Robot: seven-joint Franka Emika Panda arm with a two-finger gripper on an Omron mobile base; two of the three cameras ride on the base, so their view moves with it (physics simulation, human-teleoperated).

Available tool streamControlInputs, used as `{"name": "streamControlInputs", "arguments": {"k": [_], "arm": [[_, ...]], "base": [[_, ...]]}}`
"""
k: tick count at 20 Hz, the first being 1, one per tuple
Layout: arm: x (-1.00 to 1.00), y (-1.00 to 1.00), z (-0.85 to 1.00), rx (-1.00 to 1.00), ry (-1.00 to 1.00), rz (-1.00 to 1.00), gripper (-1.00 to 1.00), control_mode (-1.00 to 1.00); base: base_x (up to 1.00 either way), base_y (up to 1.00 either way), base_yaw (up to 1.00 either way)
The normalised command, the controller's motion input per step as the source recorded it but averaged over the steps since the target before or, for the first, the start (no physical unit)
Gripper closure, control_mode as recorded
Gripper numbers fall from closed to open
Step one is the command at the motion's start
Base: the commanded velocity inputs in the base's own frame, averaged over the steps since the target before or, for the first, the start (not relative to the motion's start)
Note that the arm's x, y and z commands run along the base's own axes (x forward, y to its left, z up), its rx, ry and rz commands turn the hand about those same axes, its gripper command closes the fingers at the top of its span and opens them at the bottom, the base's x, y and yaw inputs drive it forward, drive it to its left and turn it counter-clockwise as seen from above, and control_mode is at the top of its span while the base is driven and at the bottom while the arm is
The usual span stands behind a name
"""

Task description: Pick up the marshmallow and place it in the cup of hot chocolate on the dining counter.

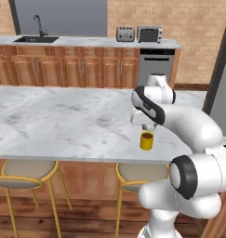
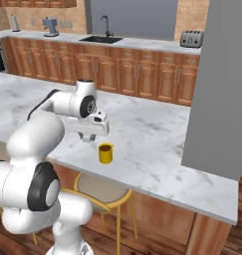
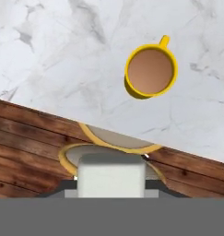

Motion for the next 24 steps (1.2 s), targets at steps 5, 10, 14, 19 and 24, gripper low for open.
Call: {"name": "streamControlInputs", "arguments": {"k": [5,10,14,19,24], "arm": [[0.61,-0.02,-0.47,-0.01,-0.1,0.0,1.0,-1.0],[0.54,-0.14,-0.51,-0.06,-0.06,-0.01,1.0,-1.0],[0.28,-0.07,-0.1,0.0,0.01,-0.03,1.0,-1.0],[0.08,-0.05,0.0,0.0,0.0,-0.02,1.0,-1.0],[0.0,-0.09,-0.07,0.0,0.0,0.0,1.0,-1.0]], "base": [[0.0,0.0,0.0],[0.0,0.0,0.0],[0.0,0.0,0.0],[0.0,0.0,0.0],[0.0,0.0,0.0]]}}
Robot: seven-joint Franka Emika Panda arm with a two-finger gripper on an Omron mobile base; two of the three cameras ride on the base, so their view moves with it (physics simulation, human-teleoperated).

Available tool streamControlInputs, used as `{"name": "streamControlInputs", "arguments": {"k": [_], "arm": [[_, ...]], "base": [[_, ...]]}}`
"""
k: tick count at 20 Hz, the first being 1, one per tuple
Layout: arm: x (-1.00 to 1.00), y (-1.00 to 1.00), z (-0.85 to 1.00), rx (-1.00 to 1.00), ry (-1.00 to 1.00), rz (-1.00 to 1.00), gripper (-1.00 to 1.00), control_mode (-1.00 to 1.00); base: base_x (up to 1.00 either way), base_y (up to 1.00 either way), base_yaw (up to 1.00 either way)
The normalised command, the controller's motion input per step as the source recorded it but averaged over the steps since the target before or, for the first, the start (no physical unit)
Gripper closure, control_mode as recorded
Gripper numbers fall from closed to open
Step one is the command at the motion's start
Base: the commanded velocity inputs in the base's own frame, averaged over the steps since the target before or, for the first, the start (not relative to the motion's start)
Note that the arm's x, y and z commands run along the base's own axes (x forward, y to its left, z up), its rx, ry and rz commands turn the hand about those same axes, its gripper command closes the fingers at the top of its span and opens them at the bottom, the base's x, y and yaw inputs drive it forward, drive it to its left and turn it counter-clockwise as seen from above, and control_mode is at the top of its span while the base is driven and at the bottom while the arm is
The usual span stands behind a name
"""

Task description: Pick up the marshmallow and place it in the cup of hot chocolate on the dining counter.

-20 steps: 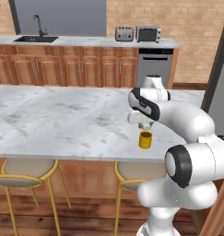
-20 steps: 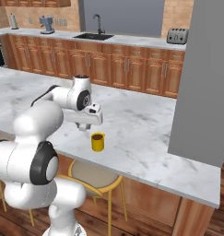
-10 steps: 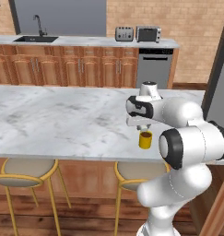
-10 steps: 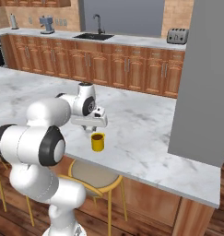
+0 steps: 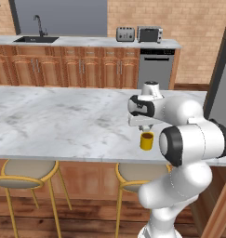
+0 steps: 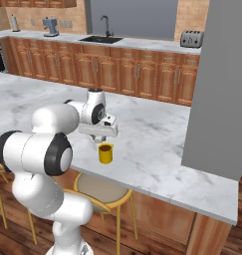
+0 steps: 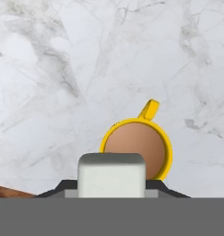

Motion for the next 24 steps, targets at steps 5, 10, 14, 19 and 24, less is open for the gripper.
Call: {"name": "streamControlInputs", "arguments": {"k": [5,10,14,19,24], "arm": [[0.02,-0.08,-0.1,0.0,0.0,-0.01,1.0,-1.0],[0.0,-0.05,0.0,0.0,0.0,0.0,1.0,-1.0],[0.0,-0.01,-0.05,0.0,0.0,0.0,1.0,-1.0],[0.0,-0.01,-0.07,0.0,0.0,0.0,1.0,-1.0],[0.0,-0.02,-0.09,0.0,0.0,0.0,1.0,-1.0]], "base": [[0.0,0.0,0.0],[0.0,0.0,0.0],[0.0,0.0,0.0],[0.0,0.0,0.0],[0.0,0.0,0.0]]}}
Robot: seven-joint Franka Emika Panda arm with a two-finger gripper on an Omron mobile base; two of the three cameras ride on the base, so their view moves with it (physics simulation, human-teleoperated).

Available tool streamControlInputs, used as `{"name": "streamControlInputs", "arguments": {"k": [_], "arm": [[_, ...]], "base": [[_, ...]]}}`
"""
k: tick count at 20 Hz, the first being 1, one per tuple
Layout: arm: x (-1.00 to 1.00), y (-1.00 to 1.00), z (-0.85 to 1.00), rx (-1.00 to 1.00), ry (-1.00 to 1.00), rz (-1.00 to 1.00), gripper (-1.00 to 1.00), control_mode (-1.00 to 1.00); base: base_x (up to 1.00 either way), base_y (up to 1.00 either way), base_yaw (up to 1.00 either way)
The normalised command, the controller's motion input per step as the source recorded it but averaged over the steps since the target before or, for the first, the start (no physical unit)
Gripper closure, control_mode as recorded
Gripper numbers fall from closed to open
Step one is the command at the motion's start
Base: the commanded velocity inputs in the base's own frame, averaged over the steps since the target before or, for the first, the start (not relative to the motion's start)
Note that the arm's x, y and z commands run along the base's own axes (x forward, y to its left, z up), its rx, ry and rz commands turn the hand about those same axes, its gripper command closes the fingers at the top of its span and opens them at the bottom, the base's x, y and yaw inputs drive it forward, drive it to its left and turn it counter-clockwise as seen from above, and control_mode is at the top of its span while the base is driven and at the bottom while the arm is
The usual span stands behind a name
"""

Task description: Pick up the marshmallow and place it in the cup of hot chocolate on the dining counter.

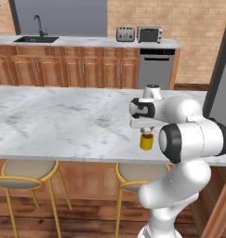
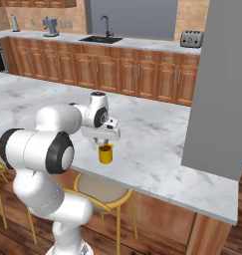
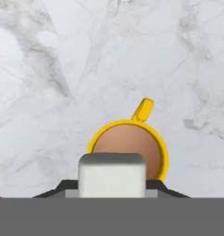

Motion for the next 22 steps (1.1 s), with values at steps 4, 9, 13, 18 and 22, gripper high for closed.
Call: {"name": "streamControlInputs", "arguments": {"k": [4,9,13,18,22], "arm": [[0.0,-0.04,-0.08,0.0,0.0,0.0,-1.0,-1.0],[-0.01,-0.14,-0.02,0.0,0.0,0.0,-1.0,-1.0],[-0.04,-0.11,-0.01,0.0,0.0,0.0,-1.0,-1.0],[-0.3,0.0,0.28,0.0,-0.14,-0.01,-1.0,-1.0],[-0.51,0.02,0.7,0.0,-0.3,-0.02,-1.0,-1.0]], "base": [[0.0,0.0,0.0],[0.0,0.0,0.0],[0.0,0.0,0.0],[0.0,0.0,0.0],[0.0,0.0,0.0]]}}
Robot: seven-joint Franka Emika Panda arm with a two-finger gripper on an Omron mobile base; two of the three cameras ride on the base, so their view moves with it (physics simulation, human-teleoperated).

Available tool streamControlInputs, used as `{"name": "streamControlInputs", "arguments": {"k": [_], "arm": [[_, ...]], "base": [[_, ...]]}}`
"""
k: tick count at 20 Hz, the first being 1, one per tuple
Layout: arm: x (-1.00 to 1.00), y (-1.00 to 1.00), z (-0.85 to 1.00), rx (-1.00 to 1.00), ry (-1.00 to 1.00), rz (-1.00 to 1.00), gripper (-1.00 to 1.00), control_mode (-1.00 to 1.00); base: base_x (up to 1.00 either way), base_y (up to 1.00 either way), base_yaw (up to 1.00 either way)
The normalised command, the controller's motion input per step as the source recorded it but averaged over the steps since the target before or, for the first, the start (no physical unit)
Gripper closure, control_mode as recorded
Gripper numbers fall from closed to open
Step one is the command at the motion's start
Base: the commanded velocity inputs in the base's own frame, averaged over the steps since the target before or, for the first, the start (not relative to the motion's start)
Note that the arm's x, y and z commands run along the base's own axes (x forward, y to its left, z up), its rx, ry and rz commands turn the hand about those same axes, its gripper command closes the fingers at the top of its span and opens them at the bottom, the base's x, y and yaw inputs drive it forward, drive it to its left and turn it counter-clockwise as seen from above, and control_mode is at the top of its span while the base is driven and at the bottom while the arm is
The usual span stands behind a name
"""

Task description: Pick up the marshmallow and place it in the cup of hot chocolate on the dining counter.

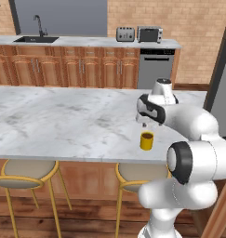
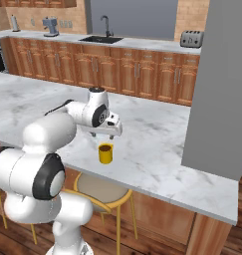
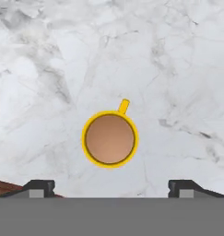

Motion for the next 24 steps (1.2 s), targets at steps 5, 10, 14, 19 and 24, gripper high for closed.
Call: {"name": "streamControlInputs", "arguments": {"k": [5,10,14,19,24], "arm": [[-0.6,0.11,0.73,0.0,-0.36,-0.01,-1.0,-1.0],[-0.8,0.11,0.85,0.0,-0.24,-0.04,-1.0,-1.0],[-0.74,0.11,1.0,0.0,-0.18,-0.03,-1.0,-1.0],[-0.74,0.13,0.83,0.0,-0.15,-0.01,-1.0,-1.0],[-0.78,0.19,0.4,0.0,-0.17,0.0,-1.0,-1.0]], "base": [[0.0,0.0,0.0],[0.0,0.0,0.0],[0.0,0.0,0.0],[0.0,0.0,0.0],[0.0,0.0,0.0]]}}
